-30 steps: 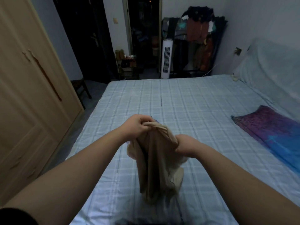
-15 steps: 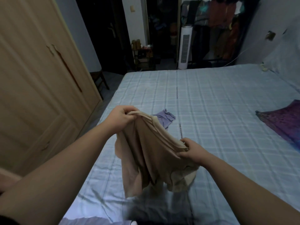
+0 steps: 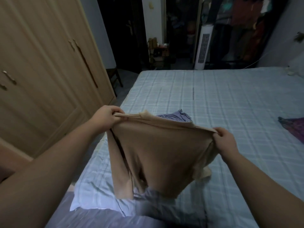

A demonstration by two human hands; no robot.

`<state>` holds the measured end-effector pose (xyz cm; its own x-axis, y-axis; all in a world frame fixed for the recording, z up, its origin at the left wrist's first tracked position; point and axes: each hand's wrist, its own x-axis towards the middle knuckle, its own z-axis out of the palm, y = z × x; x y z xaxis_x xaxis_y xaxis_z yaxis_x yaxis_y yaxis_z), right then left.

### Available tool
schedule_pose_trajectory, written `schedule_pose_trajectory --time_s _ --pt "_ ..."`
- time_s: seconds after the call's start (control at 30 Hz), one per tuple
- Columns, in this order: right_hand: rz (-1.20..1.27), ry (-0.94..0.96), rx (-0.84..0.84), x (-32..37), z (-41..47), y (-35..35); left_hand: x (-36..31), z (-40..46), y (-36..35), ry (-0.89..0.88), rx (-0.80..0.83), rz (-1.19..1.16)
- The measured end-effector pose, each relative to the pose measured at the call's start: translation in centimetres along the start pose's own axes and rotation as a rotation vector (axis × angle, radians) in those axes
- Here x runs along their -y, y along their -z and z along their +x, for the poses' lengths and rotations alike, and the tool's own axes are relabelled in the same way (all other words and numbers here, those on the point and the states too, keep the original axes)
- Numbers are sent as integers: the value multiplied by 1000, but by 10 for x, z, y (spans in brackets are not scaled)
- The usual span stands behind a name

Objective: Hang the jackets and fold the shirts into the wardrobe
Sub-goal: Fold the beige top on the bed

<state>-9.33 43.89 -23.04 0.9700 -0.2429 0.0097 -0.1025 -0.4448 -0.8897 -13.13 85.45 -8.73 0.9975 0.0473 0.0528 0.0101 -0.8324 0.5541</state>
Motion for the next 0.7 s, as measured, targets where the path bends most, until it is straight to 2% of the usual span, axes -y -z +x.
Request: schedule_pose_trajectory --time_s 0.1,0.27,0.33,0.43,0.5,0.57,0.7 --pt "-82 71 -120 26 -3 15 18 -10 14 -12 74 59" --pt "-307 50 -195 57 -27 36 54 -37 30 -38 194 53" --pt "-375 78 -183 68 -40 42 65 -48 35 -68 267 74" --pt "-444 150 -64 84 -58 50 80 -59 39 -88 310 114" --pt "-457 186 24 90 -68 57 86 -63 37 -91 220 82" --pt "-382 161 85 96 -80 65 88 -67 31 -32 74 -91" --pt "-146 117 60 117 -112 82 69 -69 10 26 -70 -355"
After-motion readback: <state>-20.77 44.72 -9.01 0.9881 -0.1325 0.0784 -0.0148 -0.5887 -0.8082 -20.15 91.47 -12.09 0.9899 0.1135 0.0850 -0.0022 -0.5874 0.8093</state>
